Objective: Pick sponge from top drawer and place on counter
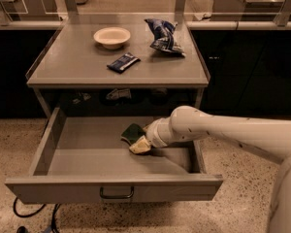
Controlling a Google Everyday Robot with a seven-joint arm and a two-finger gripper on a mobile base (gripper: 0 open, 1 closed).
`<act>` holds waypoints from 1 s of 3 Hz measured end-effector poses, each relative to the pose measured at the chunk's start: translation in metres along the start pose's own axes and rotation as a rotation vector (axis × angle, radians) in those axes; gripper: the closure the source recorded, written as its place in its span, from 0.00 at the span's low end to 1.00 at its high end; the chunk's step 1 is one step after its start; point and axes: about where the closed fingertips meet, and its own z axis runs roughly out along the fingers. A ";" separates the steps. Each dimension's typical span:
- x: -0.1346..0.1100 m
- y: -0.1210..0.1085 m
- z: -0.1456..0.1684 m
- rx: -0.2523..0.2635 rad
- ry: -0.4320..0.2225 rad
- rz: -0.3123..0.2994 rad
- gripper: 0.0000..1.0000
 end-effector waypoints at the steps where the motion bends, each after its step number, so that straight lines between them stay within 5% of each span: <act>1: -0.027 0.007 -0.031 0.040 -0.009 -0.027 1.00; 3: -0.135 0.032 -0.144 0.116 -0.073 -0.158 1.00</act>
Offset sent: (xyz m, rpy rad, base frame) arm -0.0479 0.0182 0.2284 -0.0263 -0.2388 0.0267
